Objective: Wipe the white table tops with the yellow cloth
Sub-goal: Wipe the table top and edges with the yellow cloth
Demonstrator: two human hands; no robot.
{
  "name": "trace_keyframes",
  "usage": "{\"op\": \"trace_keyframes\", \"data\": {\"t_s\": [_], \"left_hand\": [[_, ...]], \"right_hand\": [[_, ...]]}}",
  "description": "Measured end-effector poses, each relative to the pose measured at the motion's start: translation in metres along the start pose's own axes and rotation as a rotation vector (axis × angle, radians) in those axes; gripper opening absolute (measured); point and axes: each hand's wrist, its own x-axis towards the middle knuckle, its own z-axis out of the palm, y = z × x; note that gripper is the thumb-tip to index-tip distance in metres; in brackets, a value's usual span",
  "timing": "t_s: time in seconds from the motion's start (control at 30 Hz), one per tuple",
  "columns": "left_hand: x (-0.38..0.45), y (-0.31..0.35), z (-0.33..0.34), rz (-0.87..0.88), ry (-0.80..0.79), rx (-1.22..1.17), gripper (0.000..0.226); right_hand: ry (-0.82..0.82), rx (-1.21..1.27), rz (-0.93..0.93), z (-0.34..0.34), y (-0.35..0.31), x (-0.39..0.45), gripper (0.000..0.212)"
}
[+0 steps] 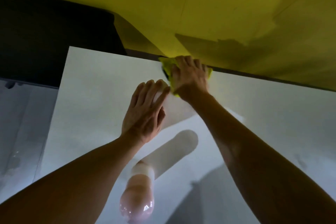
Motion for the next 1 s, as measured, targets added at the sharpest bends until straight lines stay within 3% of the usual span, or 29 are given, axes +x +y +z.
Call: {"op": "trace_keyframes", "data": {"t_s": [0.1, 0.2, 0.53, 0.7, 0.87, 1.0], "left_hand": [[-0.001, 0.0, 0.0, -0.095, 0.066, -0.06, 0.057], [0.0, 0.0, 0.001, -0.093, 0.093, -0.087, 0.057], [0.001, 0.0, 0.002, -0.062, 0.095, -0.057, 0.06], [0.003, -0.001, 0.003, -0.026, 0.049, 0.035, 0.056], [0.0, 0.009, 0.001, 0.014, -0.004, 0.206, 0.058], [-0.003, 0.022, -0.003, -0.07, -0.039, 0.224, 0.057]], "right_hand": [[-0.026, 0.0, -0.152, 0.015, -0.041, 0.019, 0.036], [-0.058, 0.029, -0.213, 0.014, -0.034, 0.024, 0.036], [0.044, -0.001, 0.007, -0.034, 0.14, -0.024, 0.044], [0.09, -0.045, 0.062, -0.029, 0.116, -0.018, 0.044], [-0.011, -0.029, -0.134, -0.006, 0.035, -0.001, 0.038], [-0.015, 0.016, -0.221, -0.002, 0.03, 0.008, 0.038]]}}
